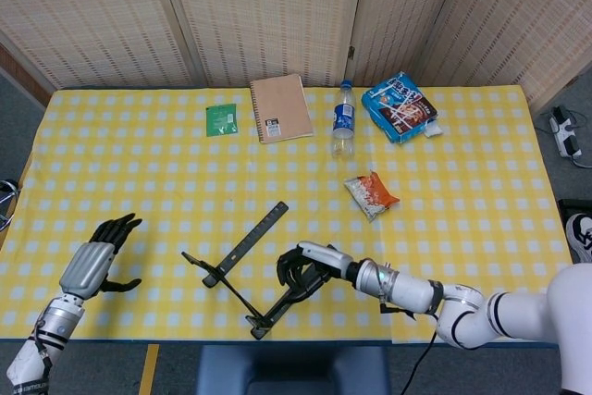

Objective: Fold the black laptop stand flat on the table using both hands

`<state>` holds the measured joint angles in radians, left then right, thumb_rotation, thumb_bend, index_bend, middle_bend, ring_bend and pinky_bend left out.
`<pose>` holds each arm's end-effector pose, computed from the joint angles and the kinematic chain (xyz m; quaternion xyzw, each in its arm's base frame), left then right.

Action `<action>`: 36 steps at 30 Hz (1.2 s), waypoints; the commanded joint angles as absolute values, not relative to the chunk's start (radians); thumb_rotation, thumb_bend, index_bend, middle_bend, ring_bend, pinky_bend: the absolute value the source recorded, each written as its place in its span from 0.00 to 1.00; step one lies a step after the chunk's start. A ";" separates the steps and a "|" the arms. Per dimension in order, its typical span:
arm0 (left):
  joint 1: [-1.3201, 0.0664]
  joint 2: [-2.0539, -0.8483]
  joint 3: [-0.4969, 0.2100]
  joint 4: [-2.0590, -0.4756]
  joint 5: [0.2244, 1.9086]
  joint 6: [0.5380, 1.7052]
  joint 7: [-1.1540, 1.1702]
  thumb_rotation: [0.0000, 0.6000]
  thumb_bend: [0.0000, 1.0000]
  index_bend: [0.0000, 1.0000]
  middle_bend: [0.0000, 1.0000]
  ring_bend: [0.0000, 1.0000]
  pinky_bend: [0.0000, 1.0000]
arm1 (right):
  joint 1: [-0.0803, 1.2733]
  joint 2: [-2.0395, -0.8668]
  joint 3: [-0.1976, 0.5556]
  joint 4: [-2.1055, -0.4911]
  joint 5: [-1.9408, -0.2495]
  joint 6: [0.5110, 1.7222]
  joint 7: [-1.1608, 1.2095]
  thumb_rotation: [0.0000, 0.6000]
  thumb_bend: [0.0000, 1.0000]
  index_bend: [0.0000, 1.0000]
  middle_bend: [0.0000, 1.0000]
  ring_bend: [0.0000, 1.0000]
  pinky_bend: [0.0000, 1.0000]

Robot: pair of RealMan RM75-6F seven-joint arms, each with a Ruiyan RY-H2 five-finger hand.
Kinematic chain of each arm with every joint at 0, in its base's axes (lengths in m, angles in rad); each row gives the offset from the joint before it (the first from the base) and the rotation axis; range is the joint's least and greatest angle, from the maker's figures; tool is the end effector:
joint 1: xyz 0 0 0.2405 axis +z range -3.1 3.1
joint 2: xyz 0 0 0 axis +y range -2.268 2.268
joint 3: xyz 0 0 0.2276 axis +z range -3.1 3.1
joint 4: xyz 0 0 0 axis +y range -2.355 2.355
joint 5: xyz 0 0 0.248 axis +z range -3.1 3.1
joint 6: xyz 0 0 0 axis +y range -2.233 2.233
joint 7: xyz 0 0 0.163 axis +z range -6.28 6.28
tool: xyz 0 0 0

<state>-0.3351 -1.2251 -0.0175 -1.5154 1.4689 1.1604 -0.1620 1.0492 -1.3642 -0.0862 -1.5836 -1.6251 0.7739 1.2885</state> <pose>-0.2793 0.2605 0.0379 -0.6626 -0.4678 -0.3760 0.4480 -0.0728 -0.2911 -0.0800 -0.6238 0.7025 -0.3388 0.0504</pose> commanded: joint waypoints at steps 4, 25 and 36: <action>-0.334 -1.226 -0.016 -1.517 1.458 1.156 -0.158 1.00 0.20 0.08 0.06 0.04 0.00 | 1.058 -1.369 -0.088 -1.573 -1.645 0.765 1.308 0.79 0.16 0.68 0.79 0.80 0.65; -0.328 -1.228 -0.009 -1.524 1.439 1.151 -0.146 1.00 0.20 0.08 0.06 0.04 0.00 | 1.124 -1.421 -0.207 -1.569 -1.800 0.768 1.402 0.80 0.16 0.70 0.85 0.85 0.73; -0.323 -1.228 -0.005 -1.529 1.439 1.156 -0.143 1.00 0.20 0.08 0.06 0.04 0.00 | 1.151 -1.521 -0.251 -1.475 -1.815 0.770 1.466 0.80 0.16 0.70 0.85 0.85 0.73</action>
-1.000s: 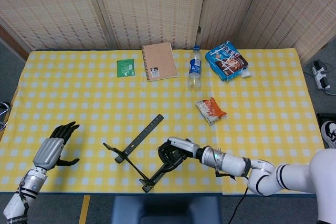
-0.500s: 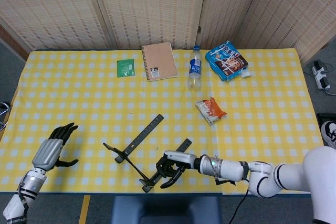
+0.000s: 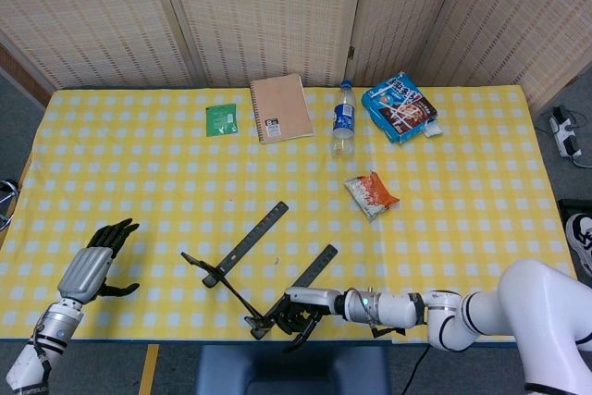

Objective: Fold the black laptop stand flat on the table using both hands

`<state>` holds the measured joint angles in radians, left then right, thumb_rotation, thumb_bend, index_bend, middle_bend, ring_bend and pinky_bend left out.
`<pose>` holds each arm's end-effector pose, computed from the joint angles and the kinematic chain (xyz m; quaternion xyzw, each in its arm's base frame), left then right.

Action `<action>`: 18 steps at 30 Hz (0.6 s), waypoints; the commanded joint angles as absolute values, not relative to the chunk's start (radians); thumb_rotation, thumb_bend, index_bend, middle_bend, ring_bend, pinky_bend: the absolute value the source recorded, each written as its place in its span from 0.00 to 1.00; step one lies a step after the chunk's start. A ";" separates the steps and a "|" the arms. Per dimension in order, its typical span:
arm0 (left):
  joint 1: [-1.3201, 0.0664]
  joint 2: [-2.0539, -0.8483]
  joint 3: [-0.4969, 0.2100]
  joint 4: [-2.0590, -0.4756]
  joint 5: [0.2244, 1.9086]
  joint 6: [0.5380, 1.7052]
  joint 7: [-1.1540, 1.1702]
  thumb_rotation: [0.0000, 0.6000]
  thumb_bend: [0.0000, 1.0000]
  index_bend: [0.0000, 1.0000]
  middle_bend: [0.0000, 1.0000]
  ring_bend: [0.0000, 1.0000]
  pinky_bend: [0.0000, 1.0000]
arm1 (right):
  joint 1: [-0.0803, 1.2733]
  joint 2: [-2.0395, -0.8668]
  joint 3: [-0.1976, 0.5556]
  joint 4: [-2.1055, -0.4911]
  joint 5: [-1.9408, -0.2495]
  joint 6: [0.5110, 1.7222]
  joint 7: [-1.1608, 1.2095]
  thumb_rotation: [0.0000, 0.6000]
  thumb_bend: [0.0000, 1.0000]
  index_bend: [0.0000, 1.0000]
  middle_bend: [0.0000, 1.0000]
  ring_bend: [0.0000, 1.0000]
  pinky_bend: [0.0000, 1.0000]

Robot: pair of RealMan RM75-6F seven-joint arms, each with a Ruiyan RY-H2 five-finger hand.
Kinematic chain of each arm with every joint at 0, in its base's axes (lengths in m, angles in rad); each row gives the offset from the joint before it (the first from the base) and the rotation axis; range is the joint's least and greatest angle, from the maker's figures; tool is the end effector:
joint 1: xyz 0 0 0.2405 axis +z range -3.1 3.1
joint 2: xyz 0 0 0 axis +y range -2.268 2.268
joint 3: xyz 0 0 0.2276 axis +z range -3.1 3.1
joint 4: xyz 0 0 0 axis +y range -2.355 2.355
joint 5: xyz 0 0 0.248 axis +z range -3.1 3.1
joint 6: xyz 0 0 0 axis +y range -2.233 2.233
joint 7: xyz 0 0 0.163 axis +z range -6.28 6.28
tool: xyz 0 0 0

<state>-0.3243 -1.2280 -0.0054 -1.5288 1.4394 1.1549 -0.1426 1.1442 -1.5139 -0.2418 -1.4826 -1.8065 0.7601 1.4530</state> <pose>-0.2841 0.2532 0.0342 -0.6564 -0.4812 -0.3641 0.4528 -0.0890 -0.2397 -0.1281 -0.6725 0.6981 -0.2185 0.1125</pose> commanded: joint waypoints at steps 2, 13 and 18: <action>-0.321 -1.226 -0.004 -1.530 1.439 1.158 -0.145 1.00 0.20 0.08 0.06 0.04 0.00 | 1.157 -1.509 -0.266 -1.479 -1.830 0.791 1.480 0.80 0.16 0.70 0.85 0.85 0.73; -0.324 -1.231 -0.005 -1.530 1.437 1.153 -0.140 1.00 0.20 0.08 0.06 0.04 0.00 | 1.165 -1.421 -0.283 -1.532 -1.822 0.865 1.470 0.80 0.16 0.70 0.85 0.85 0.74; -0.325 -1.231 -0.005 -1.533 1.431 1.147 -0.135 1.00 0.20 0.08 0.06 0.04 0.00 | 1.175 -1.491 -0.257 -1.466 -1.782 0.815 1.476 0.80 0.16 0.70 0.85 0.85 0.74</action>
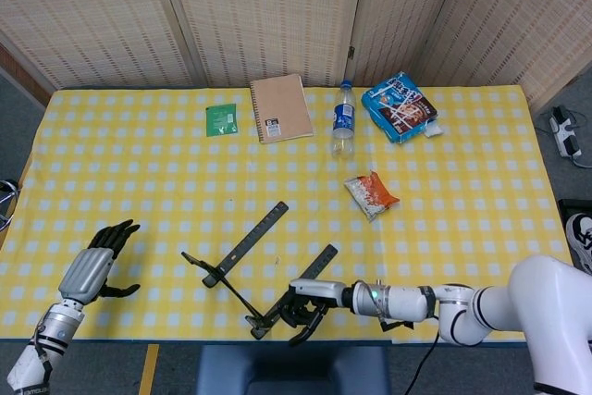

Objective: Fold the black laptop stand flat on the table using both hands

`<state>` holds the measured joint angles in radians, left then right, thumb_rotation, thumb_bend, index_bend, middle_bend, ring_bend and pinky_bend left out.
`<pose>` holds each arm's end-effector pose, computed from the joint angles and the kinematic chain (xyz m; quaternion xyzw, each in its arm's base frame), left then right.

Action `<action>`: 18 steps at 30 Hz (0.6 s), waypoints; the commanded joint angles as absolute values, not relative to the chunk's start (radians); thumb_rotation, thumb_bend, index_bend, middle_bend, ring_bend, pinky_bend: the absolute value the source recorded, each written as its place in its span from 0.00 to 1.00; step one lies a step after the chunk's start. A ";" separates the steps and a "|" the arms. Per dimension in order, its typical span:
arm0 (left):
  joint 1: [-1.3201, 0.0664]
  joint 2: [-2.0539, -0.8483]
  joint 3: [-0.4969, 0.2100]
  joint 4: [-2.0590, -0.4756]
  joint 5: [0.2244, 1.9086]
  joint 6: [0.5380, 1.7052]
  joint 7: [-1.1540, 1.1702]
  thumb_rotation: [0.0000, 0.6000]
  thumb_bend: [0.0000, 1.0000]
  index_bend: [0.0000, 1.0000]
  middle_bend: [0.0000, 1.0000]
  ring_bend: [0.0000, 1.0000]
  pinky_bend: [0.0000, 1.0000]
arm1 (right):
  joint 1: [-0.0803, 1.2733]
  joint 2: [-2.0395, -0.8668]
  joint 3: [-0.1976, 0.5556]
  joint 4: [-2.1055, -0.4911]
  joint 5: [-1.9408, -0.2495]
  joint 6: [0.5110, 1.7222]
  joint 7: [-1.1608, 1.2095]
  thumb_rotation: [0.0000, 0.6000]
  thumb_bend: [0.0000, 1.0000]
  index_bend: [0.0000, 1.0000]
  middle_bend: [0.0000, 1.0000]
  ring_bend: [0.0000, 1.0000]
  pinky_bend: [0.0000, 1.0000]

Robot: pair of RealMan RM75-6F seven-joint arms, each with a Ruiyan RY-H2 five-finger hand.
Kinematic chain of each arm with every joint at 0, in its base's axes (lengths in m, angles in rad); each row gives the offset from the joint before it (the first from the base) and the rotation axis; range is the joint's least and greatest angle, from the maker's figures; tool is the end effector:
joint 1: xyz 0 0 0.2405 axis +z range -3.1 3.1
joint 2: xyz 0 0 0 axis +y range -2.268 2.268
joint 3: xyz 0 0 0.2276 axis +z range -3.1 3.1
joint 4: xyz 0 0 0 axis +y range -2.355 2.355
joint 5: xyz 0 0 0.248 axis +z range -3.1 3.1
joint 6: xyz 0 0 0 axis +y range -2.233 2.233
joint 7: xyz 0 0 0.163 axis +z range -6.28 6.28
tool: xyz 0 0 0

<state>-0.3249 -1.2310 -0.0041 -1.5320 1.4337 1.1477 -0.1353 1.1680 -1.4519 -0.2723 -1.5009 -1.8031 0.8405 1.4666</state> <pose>-0.2840 0.2524 0.0318 -0.6571 -0.4839 -0.3604 0.4518 -0.0888 -0.2532 -0.1066 -0.6737 0.6887 -0.2428 0.1138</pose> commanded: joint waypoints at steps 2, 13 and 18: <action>-0.324 -1.230 -0.005 -1.533 1.429 1.146 -0.134 1.00 0.20 0.08 0.06 0.04 0.00 | 1.185 -1.525 -0.253 -1.437 -1.784 0.801 1.493 0.80 0.16 0.70 0.85 0.85 0.74; -0.324 -1.236 -0.001 -1.523 1.429 1.139 -0.144 1.00 0.20 0.08 0.06 0.04 0.00 | 1.214 -1.611 -0.294 -1.365 -1.824 0.804 1.569 0.80 0.16 0.70 0.85 0.85 0.74; -0.325 -1.239 0.001 -1.519 1.435 1.138 -0.146 1.00 0.20 0.08 0.06 0.04 0.00 | 1.220 -1.636 -0.307 -1.349 -1.825 0.806 1.584 0.80 0.16 0.70 0.85 0.85 0.73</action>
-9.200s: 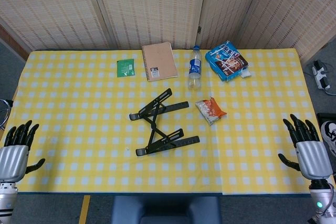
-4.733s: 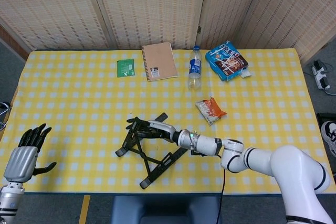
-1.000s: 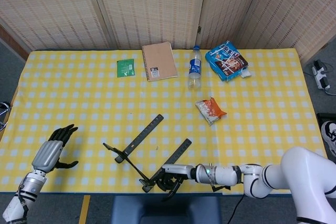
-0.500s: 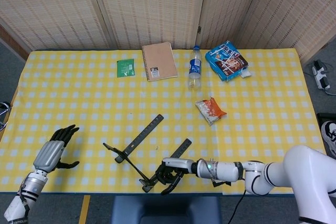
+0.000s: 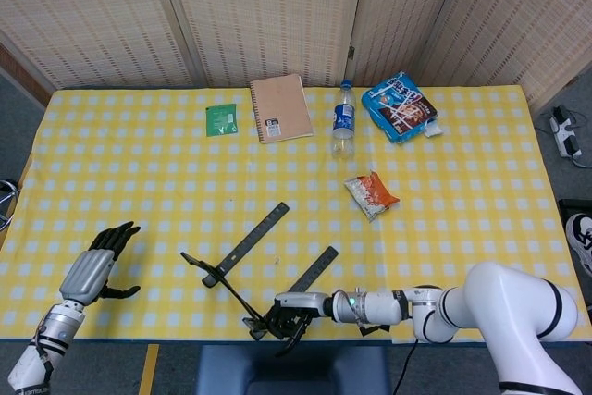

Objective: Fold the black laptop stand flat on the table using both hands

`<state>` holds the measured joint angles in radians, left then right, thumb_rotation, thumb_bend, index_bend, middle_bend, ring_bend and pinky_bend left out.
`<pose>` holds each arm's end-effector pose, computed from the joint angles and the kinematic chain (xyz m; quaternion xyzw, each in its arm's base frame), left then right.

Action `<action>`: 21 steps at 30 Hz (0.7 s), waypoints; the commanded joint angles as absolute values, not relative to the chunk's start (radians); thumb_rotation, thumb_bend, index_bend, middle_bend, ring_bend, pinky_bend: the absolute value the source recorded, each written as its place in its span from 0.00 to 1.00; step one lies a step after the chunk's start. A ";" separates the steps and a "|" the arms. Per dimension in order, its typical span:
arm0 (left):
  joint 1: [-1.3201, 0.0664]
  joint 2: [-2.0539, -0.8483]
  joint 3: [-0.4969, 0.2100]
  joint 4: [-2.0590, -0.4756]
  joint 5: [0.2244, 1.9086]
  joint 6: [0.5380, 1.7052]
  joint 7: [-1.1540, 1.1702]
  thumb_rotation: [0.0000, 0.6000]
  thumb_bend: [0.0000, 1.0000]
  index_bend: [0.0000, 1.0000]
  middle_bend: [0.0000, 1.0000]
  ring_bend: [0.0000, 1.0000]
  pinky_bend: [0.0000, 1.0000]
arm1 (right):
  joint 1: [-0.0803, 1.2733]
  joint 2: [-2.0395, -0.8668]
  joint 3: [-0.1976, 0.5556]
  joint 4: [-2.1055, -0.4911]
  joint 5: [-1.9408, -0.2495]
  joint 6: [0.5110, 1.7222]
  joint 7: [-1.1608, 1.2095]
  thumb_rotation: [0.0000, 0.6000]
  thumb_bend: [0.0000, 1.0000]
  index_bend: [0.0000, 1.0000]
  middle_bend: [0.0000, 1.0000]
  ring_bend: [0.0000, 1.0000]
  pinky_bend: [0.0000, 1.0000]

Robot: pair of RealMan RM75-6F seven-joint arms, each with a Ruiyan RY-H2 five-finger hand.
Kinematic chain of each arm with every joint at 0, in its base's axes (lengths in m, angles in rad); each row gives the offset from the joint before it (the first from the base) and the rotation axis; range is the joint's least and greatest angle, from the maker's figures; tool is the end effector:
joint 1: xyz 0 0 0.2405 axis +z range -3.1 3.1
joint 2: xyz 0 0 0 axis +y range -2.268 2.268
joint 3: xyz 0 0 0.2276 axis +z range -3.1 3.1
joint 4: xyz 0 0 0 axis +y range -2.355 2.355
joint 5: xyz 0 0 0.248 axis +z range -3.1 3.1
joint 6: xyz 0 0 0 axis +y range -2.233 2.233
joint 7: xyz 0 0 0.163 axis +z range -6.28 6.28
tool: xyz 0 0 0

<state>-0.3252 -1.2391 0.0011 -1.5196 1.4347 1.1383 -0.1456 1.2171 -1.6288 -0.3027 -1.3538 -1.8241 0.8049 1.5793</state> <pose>-0.2869 0.2511 0.0286 -0.6577 -0.4891 -0.3565 0.4484 -0.0866 -0.2391 -0.1514 -0.6737 0.7002 -0.1920 0.1380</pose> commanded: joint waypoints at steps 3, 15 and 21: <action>-0.323 -1.239 0.002 -1.518 1.436 1.141 -0.149 1.00 0.20 0.08 0.06 0.04 0.00 | 1.223 -1.645 -0.313 -1.342 -1.825 0.809 1.590 0.80 0.16 0.70 0.85 0.85 0.73; -0.337 -1.242 0.002 -1.506 1.447 1.126 -0.160 1.00 0.20 0.08 0.06 0.04 0.00 | 1.220 -1.534 -0.323 -1.409 -1.815 0.891 1.551 0.80 0.16 0.70 0.85 0.85 0.74; -0.385 -1.258 -0.005 -1.481 1.471 1.068 -0.223 1.00 0.20 0.08 0.06 0.04 0.00 | 1.186 -1.366 -0.296 -1.543 -1.760 0.959 1.426 0.80 0.16 0.70 0.84 0.83 0.74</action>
<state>-0.3701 -1.2522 -0.0032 -1.4898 1.4617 1.0842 -0.2052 1.2049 -1.4287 -0.3105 -1.4867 -1.7882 0.9246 1.4818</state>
